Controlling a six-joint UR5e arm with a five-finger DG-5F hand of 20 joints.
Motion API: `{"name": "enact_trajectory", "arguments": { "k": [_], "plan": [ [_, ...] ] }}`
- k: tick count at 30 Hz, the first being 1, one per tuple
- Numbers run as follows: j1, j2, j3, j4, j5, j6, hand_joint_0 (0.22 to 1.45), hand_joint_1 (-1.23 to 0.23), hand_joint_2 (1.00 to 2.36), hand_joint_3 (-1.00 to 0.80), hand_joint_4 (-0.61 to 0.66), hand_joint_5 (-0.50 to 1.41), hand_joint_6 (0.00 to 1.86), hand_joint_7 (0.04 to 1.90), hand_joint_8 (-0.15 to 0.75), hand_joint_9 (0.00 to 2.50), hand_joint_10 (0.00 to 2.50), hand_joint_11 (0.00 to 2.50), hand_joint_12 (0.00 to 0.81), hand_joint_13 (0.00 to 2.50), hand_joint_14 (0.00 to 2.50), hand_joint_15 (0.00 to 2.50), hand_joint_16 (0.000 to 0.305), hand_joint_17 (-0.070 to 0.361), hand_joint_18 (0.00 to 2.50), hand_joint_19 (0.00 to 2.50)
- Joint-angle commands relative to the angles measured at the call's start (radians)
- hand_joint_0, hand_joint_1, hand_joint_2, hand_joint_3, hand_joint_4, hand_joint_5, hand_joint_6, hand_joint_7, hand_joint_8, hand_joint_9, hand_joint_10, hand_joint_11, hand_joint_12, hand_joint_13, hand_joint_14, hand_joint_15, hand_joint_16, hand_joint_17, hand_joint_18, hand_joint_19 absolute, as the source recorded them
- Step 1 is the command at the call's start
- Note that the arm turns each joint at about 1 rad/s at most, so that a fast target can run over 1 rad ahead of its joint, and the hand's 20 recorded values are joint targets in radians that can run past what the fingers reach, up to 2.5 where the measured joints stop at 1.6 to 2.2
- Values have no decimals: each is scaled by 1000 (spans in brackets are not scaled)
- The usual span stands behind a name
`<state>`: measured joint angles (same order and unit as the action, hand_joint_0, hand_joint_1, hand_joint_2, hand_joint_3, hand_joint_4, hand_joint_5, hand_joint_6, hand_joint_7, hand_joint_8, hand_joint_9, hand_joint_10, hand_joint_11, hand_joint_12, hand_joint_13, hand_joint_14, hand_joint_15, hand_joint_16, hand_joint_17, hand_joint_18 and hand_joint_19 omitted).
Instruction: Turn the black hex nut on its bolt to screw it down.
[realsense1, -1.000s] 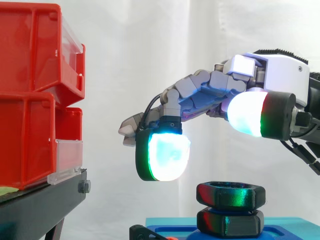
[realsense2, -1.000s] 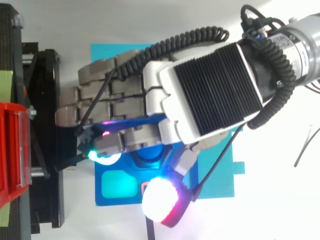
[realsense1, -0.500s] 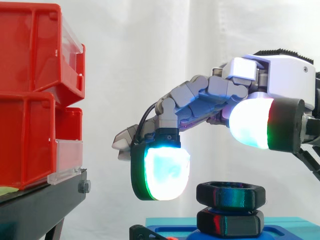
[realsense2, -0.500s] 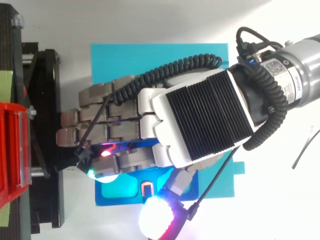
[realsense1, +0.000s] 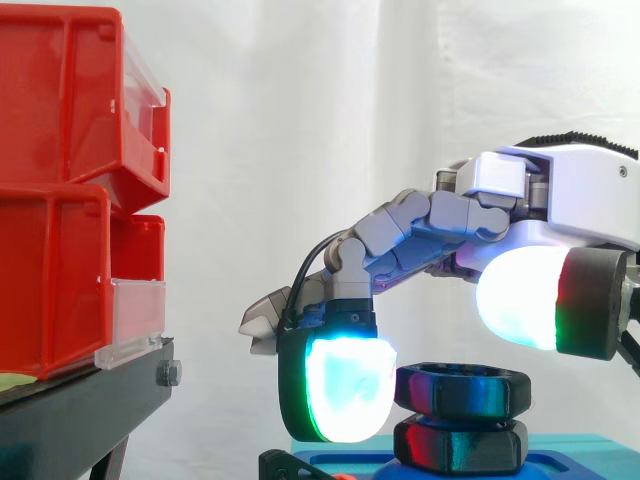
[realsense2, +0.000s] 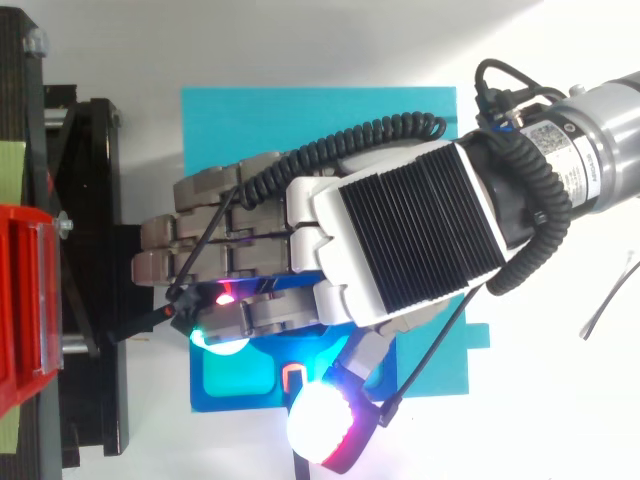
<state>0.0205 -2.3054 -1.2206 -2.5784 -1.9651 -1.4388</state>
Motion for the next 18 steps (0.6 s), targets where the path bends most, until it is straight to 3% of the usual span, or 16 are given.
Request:
{"name": "enact_trajectory", "arguments": {
  "k": [1, 7, 18],
  "plan": [
    [-2, 0, 0, 1, -1, 0, 495, -250, 1000, -500, 258, -158, 777, 926, 314, 591, 6, 172, 393, 617, 5, 150, 56, 126, 630, 296],
    [-4, 0, 0, -2, -3, 0, 495, -252, 1000, -500, 263, -158, 778, 917, 315, 594, 4, 162, 393, 618, 5, 148, 56, 126, 629, 297],
    [-22, 1, 0, -2, -5, 1, 495, -250, 1000, -500, 257, -158, 779, 917, 315, 592, 7, 172, 392, 616, 5, 154, 56, 126, 630, 296]
  ]
}}
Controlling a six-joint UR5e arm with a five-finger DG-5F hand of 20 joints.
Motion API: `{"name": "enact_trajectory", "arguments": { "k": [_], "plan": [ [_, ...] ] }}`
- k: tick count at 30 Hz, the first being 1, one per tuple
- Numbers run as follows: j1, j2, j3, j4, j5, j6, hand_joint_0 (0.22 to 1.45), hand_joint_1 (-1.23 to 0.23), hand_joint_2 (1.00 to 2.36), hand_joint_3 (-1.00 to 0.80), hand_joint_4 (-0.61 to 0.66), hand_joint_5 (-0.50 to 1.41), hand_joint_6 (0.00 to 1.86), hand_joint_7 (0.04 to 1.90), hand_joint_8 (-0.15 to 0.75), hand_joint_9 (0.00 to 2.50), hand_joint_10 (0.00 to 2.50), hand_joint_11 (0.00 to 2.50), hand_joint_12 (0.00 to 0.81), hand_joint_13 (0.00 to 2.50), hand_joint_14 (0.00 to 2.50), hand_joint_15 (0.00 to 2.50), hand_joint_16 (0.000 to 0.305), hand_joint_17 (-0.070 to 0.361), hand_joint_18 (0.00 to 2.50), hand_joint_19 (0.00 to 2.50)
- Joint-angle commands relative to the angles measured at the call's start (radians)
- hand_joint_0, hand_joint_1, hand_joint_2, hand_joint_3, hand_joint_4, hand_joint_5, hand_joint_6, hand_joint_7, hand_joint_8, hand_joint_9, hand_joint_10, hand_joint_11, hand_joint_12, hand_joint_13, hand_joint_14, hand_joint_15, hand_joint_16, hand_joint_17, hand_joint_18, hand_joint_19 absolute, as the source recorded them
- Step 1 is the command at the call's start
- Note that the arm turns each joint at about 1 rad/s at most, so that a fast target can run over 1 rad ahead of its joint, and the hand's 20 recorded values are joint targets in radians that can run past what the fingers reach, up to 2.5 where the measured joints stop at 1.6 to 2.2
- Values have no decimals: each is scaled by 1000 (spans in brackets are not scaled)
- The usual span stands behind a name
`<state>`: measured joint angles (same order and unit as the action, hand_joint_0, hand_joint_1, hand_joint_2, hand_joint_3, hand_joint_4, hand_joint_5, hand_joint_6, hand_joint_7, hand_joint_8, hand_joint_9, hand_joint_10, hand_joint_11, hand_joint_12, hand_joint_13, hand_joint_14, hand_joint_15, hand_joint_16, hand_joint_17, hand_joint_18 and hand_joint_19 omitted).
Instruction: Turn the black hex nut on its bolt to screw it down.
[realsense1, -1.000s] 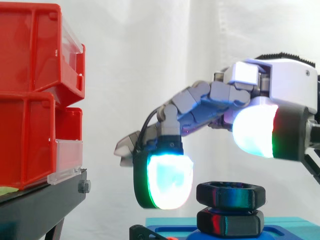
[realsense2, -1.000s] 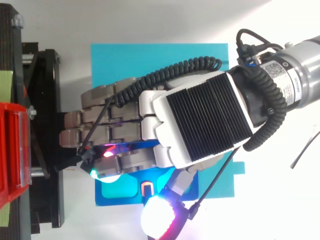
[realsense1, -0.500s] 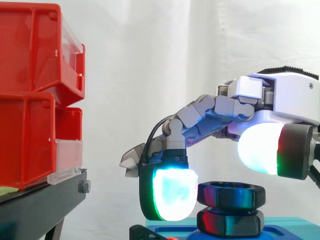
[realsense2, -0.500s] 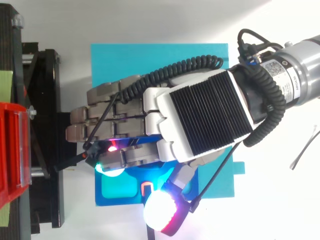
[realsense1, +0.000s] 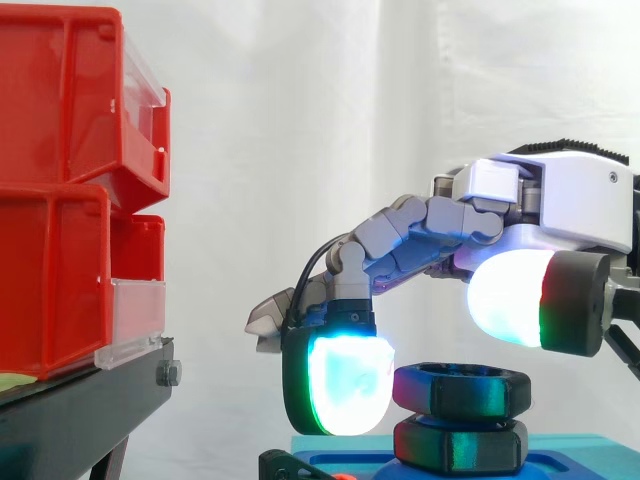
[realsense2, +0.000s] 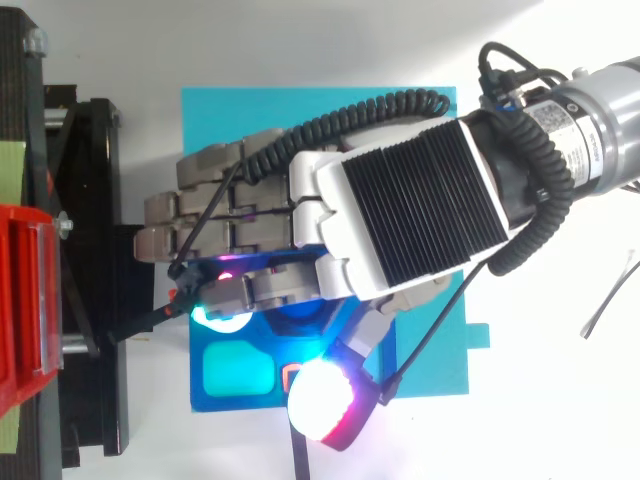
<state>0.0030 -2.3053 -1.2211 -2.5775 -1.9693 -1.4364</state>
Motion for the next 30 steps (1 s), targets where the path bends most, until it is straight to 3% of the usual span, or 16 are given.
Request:
{"name": "enact_trajectory", "arguments": {
  "k": [1, 13, 24, 30],
  "plan": [
    [-6, 0, 0, -3, 0, -1, 494, -253, 1000, -500, 259, -158, 779, 926, 315, 593, 4, 161, 390, 616, 5, 154, 56, 126, 630, 297],
    [-34, 0, 0, -4, -14, -1, 495, -253, 1000, -500, 258, -158, 779, 925, 314, 593, 4, 161, 391, 614, 5, 157, 56, 125, 627, 297],
    [-60, 0, 0, -6, -59, -1, 495, -253, 1000, -500, 263, -159, 778, 921, 316, 595, 5, 162, 391, 615, 5, 153, 56, 125, 629, 296],
    [-57, 1, 0, -1, -66, 1, 495, -252, 1000, -500, 260, -158, 777, 919, 315, 593, 4, 161, 391, 615, 5, 154, 56, 125, 627, 299]
  ]
}}
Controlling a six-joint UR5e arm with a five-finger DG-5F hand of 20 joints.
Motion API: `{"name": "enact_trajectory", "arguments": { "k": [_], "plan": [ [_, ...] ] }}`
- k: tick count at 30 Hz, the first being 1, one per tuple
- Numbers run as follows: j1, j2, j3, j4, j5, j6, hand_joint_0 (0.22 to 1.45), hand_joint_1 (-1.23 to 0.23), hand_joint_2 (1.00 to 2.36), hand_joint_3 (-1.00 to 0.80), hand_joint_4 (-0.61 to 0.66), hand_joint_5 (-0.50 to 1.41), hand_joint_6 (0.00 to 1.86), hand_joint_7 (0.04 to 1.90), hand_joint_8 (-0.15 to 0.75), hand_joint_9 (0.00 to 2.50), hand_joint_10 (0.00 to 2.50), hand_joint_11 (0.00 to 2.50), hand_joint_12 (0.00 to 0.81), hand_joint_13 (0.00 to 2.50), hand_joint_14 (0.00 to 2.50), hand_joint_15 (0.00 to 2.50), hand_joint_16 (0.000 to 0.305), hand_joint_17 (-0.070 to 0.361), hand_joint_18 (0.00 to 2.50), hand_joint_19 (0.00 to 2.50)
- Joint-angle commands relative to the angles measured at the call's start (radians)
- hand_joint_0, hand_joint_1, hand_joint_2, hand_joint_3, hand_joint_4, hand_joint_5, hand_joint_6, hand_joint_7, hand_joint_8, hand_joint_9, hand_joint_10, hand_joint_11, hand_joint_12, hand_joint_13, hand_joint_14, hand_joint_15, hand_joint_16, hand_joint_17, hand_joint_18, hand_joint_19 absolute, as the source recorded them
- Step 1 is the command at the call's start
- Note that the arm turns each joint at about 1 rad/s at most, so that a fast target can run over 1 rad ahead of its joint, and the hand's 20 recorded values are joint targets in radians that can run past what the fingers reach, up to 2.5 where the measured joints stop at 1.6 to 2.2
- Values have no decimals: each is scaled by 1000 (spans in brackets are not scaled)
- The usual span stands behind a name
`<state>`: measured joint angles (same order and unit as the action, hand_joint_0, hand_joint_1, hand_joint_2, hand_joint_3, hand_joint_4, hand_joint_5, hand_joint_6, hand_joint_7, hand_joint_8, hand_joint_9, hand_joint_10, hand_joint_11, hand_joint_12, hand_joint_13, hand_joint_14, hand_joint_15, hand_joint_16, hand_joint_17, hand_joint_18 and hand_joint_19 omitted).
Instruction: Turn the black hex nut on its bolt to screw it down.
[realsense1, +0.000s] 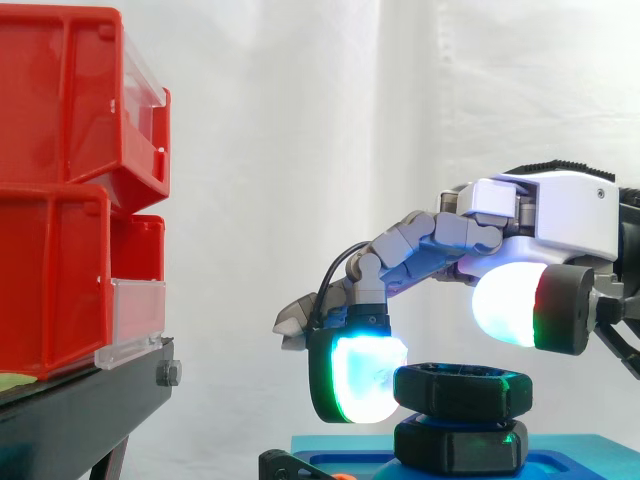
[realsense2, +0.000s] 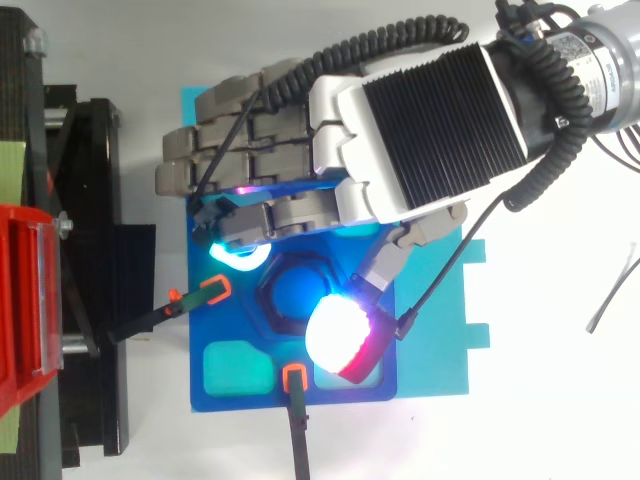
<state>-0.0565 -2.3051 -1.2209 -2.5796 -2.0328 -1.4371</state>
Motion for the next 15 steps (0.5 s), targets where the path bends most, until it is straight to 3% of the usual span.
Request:
{"name": "enact_trajectory", "arguments": {
  "k": [1, 15],
  "plan": [
    [6, 1, 0, 2, 0, 1, 494, -253, 1000, -500, 261, -158, 777, 919, 315, 593, 4, 161, 390, 615, 5, 150, 56, 126, 627, 296],
    [38, 1, 0, 10, 6, 3, 494, -251, 1000, -500, 268, -156, 769, 921, 315, 592, 5, 165, 391, 616, 5, 150, 56, 125, 626, 296]
  ]
}}
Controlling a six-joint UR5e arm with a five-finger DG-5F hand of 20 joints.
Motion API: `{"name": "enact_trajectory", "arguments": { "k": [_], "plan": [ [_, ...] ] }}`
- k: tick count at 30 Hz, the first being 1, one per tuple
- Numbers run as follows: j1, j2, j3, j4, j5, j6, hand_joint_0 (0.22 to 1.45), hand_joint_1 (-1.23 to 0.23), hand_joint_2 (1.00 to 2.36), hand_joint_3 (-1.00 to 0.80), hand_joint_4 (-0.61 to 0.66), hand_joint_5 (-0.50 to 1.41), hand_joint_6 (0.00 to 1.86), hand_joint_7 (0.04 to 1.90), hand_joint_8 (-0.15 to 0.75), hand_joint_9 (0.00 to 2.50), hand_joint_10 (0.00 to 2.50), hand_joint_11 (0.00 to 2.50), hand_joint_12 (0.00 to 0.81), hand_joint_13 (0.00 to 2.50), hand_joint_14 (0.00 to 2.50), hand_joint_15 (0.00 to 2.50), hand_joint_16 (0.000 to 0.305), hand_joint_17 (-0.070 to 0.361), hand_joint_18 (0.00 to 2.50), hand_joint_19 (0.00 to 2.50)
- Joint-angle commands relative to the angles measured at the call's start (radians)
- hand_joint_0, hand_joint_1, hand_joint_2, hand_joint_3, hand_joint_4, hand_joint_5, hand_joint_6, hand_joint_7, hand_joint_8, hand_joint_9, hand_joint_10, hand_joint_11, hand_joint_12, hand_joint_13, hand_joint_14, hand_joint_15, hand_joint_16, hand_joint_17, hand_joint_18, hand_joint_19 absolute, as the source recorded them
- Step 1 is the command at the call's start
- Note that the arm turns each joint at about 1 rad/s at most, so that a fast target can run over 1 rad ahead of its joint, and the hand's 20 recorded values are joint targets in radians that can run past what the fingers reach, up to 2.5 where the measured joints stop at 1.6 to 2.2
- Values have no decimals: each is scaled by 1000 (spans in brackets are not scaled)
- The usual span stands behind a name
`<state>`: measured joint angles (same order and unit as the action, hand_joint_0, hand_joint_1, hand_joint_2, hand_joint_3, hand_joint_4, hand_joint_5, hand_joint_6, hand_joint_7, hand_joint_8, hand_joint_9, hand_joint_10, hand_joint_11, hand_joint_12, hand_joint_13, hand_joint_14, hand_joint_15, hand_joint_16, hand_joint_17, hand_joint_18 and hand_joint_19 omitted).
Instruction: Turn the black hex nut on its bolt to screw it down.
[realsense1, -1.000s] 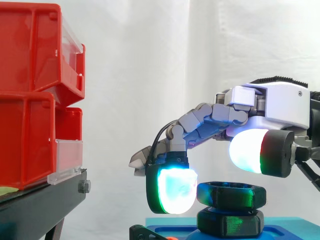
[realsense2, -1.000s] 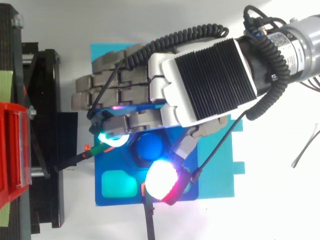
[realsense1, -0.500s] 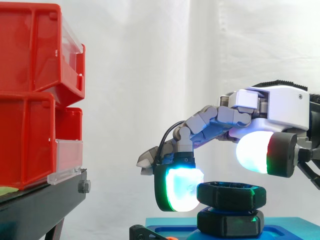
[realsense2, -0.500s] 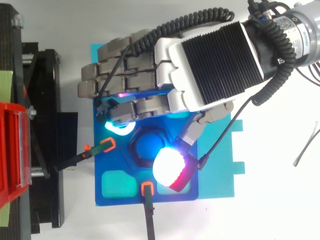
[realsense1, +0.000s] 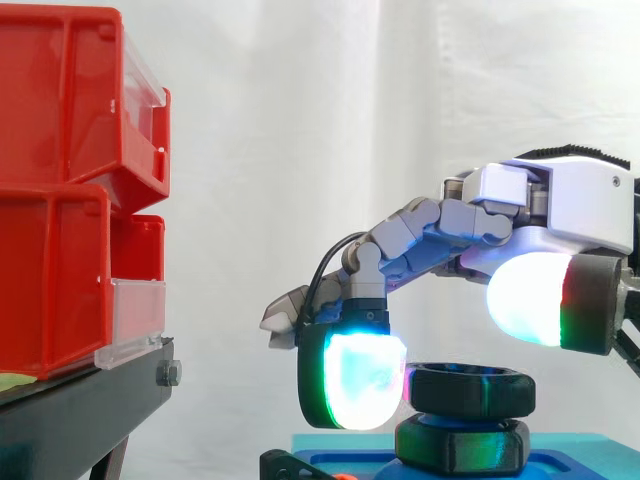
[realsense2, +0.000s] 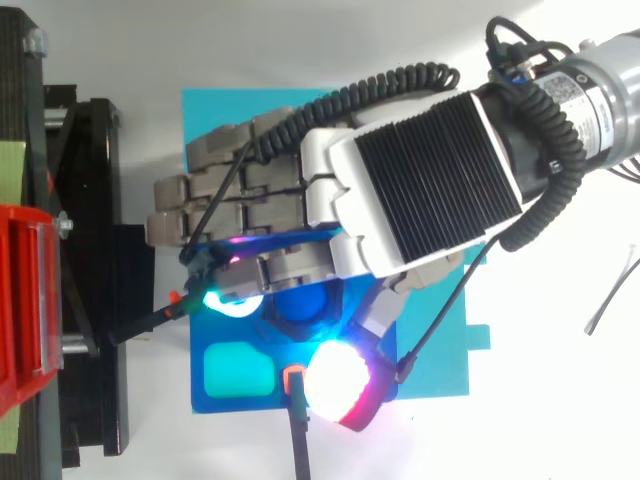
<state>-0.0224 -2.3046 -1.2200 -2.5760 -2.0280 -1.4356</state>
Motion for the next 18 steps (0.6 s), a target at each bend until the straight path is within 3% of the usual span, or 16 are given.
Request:
{"name": "enact_trajectory", "arguments": {
  "k": [1, 8, 18],
  "plan": [
    [5, -1, -1, 10, 5, 1, 494, -251, 1000, -500, 262, -155, 767, 925, 315, 595, 4, 162, 391, 616, 5, 150, 56, 125, 626, 299],
    [7, -1, 0, 51, 11, 6, 494, -252, 1000, -500, 265, -154, 762, 925, 315, 592, 4, 161, 391, 615, 5, 151, 56, 125, 627, 296],
    [15, -1, -1, 51, 11, 6, 495, -250, 1000, -500, 273, -150, 752, 940, 314, 594, 4, 160, 390, 614, 5, 151, 55, 124, 627, 297]
  ]
}}
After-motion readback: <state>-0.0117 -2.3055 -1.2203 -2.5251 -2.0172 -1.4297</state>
